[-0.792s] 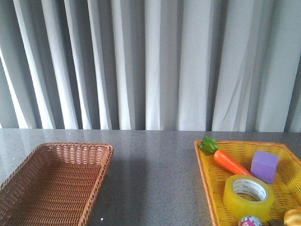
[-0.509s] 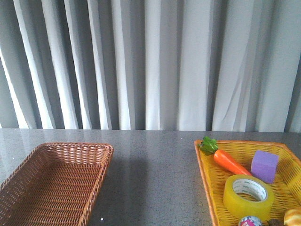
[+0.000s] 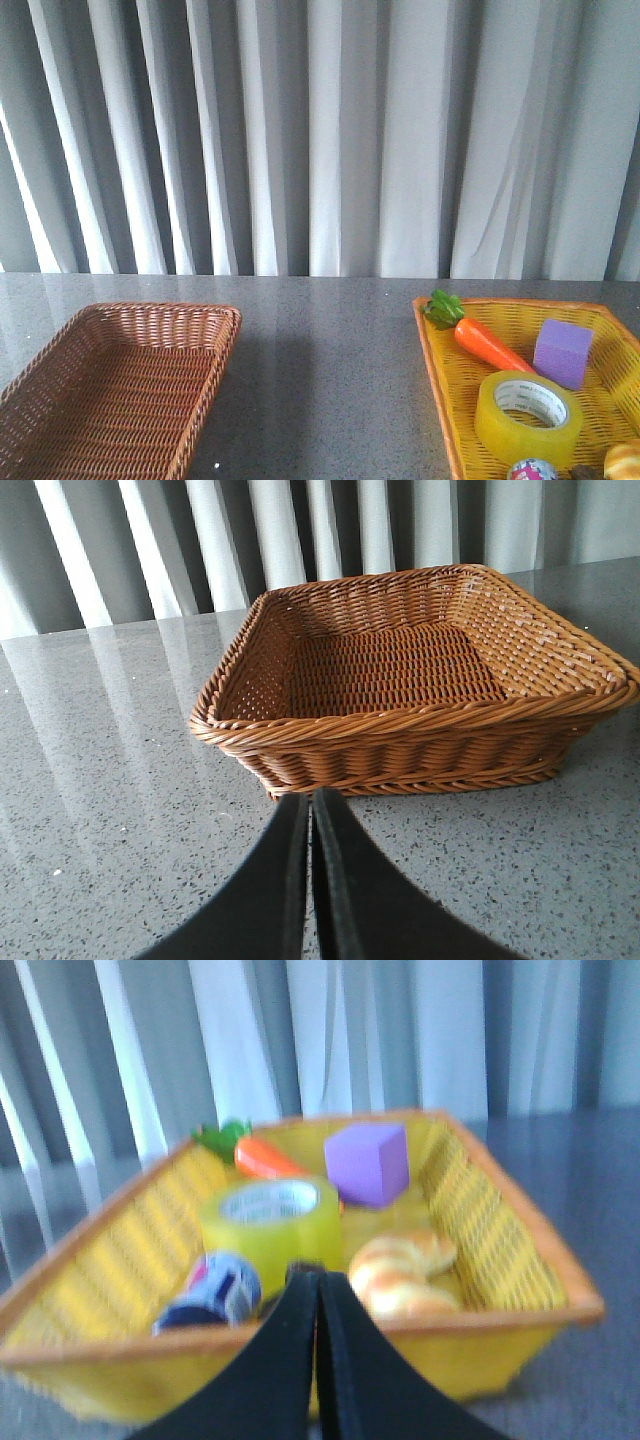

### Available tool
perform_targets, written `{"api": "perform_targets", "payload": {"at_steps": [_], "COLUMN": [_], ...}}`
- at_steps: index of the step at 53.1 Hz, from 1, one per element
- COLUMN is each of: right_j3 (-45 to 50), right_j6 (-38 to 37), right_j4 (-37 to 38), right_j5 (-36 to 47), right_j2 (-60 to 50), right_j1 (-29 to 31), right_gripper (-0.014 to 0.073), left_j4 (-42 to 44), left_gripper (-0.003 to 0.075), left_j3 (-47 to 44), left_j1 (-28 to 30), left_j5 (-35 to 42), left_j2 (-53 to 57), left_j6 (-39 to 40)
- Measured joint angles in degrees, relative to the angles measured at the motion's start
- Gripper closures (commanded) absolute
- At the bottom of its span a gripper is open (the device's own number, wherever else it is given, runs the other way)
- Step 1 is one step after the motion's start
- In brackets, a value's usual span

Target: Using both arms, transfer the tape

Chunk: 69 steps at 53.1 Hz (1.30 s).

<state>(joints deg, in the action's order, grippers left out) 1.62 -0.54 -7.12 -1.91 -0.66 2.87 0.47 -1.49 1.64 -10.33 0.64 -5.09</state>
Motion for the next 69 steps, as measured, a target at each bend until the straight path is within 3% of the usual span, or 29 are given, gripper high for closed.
{"api": "perform_targets", "payload": {"at_steps": [10,15,20,27,33,40,45,52,63,69], "right_j3": [-0.49,-5.94,-15.31,-30.93,-43.70,-54.99,-59.90,-62.83,-62.97,-63.01], "right_j6": [0.00,0.00,0.00,-0.64,-3.69,-8.19,-10.92,-11.82,-12.05,-12.07], "right_j4": [4.55,10.74,16.89,22.21,22.54,21.85,20.03,19.41,19.30,19.86], "right_j5": [28.33,38.03,40.04,35.95,25.31,8.64,-1.32,-6.83,-8.17,-8.37], "right_j2": [0.00,1.01,5.20,14.37,23.22,35.13,42.99,51.19,54.59,54.59], "right_j1": [0.00,0.00,0.00,0.00,0.00,0.00,-0.14,-1.42,-1.79,-2.83], "right_gripper": [0.0602,0.0602,0.0602,0.0602,0.0602,0.0602,0.0602,0.0602,0.0602,0.0601], "left_j4": [3.78,6.81,7.77,9.65,10.44,4.09,1.89,1.20,1.08,1.08], "left_gripper": [0.0727,0.0727,0.0727,0.0727,0.0727,0.0727,0.0727,0.0727,0.0727,0.0727], "left_j3": [0.00,0.00,0.00,0.00,0.00,0.14,3.20,15.60,44.16,55.97], "left_j1": [0.00,0.00,0.00,0.00,0.00,0.00,0.00,0.00,0.00,-0.19], "left_j5": [0.00,0.00,0.07,3.23,14.09,31.50,34.95,25.88,0.99,-2.22], "left_j2": [0.00,0.00,0.00,0.00,0.00,0.00,0.00,-2.86,-22.53,-32.50], "left_j6": [-2.60,-4.20,-4.67,-6.89,-7.61,9.31,15.39,16.97,17.17,16.89]}}
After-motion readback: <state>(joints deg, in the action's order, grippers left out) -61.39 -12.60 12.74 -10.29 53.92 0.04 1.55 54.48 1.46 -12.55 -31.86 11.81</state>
